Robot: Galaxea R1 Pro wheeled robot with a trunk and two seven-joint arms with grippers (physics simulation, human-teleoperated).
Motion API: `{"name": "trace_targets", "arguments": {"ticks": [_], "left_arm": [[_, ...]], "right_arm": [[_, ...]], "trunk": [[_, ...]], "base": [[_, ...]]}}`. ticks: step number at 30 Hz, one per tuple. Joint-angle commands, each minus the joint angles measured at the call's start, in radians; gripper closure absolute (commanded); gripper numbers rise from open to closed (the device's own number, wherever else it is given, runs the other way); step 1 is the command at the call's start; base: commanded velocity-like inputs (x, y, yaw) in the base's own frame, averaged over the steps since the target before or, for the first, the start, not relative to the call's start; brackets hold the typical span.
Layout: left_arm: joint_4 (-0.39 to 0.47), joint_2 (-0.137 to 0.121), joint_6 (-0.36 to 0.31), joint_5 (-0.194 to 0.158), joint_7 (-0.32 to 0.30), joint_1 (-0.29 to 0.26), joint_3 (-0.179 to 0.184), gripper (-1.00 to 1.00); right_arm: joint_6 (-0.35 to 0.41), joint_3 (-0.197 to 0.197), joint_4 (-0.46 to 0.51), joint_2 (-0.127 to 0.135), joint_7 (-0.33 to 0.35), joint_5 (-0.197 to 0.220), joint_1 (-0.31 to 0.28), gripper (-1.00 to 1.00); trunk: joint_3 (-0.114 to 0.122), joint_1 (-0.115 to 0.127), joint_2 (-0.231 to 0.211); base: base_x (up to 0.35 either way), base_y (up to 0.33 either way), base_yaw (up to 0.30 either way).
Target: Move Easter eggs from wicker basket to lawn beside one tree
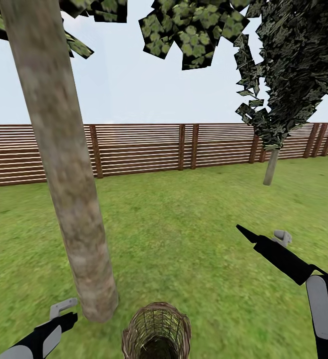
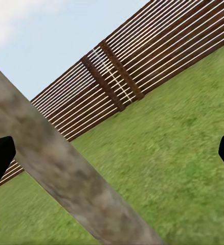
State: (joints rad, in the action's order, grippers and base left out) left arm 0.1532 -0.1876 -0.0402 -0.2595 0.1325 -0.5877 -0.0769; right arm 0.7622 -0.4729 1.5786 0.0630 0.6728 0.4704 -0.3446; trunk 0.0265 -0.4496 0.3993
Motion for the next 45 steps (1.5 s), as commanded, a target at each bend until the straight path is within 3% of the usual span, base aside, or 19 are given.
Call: {"name": "trace_targets", "arguments": {"ticks": [1,19,22,24,30,31,36,41,45], "left_arm": [[0.002,0.000,-0.004,0.000,0.001,0.000,-0.007,-1.00],[0.002,0.000,-0.004,0.000,0.000,0.000,-0.007,-1.00],[0.002,0.000,-0.004,-0.001,0.000,0.000,-0.007,-1.00],[0.002,0.000,-0.005,-0.002,-0.002,0.000,-0.007,-1.00],[-0.001,0.001,-0.008,0.004,-0.004,0.000,-0.005,-1.00],[-0.008,0.005,-0.007,0.005,-0.005,0.005,-0.004,-1.00],[-0.016,0.019,-0.005,0.007,-0.008,0.057,-0.002,-1.00],[-0.017,0.023,0.058,0.009,-0.009,0.129,0.000,-1.00],[-0.018,0.024,0.104,0.011,-0.010,0.183,0.000,-1.00]], "right_arm": [[0.006,-0.001,0.000,0.000,0.002,0.002,-0.001,-1.00],[-0.014,0.002,-0.037,-0.001,-0.005,-0.001,-0.001,-1.00],[-0.015,0.043,-0.047,-0.001,-0.022,-0.006,-0.001,-1.00],[-0.016,0.081,-0.059,0.000,-0.065,-0.007,-0.001,-1.00],[-0.011,0.175,-0.097,0.001,-0.287,-0.008,-0.002,-1.00],[-0.011,0.211,-0.106,0.001,-0.356,-0.009,-0.002,-1.00],[-0.013,0.303,-0.128,0.000,-0.483,-0.010,0.000,-1.00],[-0.030,0.330,-0.212,0.003,-0.539,-0.022,0.007,-1.00],[-0.134,0.336,-0.340,0.004,-0.549,-0.079,0.013,-1.00]], "trunk": [[0.000,0.000,0.001],[0.000,0.000,0.001],[0.000,0.000,0.001],[0.000,0.000,0.001],[0.000,0.000,0.001],[0.000,0.000,0.001],[0.000,0.000,0.001],[0.000,0.000,0.001],[0.000,0.000,0.001]], "base": [[0.000,0.000,0.000],[0.000,0.000,0.000],[0.000,0.000,0.000],[0.000,0.000,0.000],[0.000,0.000,0.000],[0.000,0.000,0.000],[0.000,0.000,0.000],[0.000,0.000,0.000],[0.000,0.000,0.000]]}}
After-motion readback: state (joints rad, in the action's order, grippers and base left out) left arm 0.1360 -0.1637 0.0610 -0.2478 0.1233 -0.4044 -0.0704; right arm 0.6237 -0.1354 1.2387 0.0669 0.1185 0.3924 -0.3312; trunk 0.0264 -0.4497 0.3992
